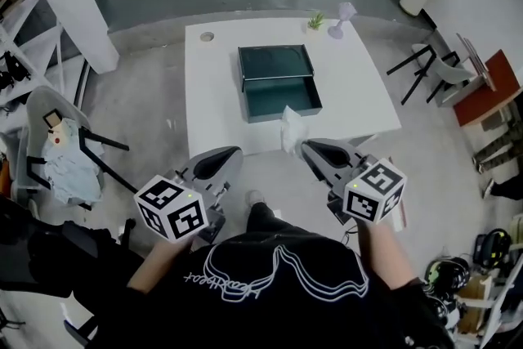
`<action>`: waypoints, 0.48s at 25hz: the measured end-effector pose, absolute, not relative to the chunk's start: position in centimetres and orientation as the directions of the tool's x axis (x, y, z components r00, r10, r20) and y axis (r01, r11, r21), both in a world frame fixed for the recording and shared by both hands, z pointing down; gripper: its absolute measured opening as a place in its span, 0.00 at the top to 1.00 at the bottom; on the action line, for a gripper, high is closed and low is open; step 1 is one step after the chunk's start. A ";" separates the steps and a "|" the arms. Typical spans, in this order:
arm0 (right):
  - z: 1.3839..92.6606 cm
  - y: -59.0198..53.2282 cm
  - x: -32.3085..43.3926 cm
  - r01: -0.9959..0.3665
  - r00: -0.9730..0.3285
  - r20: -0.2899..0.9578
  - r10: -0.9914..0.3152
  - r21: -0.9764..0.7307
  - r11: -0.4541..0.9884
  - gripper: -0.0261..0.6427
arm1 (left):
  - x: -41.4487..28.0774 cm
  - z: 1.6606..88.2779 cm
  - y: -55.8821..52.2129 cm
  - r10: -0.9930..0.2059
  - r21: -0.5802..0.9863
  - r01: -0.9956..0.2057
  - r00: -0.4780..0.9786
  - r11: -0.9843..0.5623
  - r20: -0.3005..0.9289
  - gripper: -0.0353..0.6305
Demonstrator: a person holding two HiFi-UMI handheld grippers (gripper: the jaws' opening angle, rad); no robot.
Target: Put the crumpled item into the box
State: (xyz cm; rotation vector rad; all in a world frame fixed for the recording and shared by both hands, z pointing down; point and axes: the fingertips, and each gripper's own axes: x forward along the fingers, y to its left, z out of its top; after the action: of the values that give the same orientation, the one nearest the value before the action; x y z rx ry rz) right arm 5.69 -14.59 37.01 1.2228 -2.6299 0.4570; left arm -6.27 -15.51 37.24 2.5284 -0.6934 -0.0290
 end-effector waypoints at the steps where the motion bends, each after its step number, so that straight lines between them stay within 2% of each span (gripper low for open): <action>1: 37.2 -15.3 5.7 -0.767 -0.637 0.322 -0.700 -0.182 0.615 0.96 | -6.3 37.3 -16.0 -0.490 0.486 -0.479 0.864 -0.731 0.115 0.94; 12: 40.7 -24.1 6.8 -0.719 -0.651 0.443 -0.616 -0.100 0.688 0.96 | -5.5 37.9 -22.8 -0.550 0.482 -0.556 0.818 -0.677 0.170 0.94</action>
State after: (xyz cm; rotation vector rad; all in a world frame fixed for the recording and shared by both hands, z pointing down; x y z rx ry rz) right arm 6.82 -24.15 40.69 1.0436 -2.5240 0.3785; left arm -5.49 -22.75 37.85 2.4745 -0.8156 0.0150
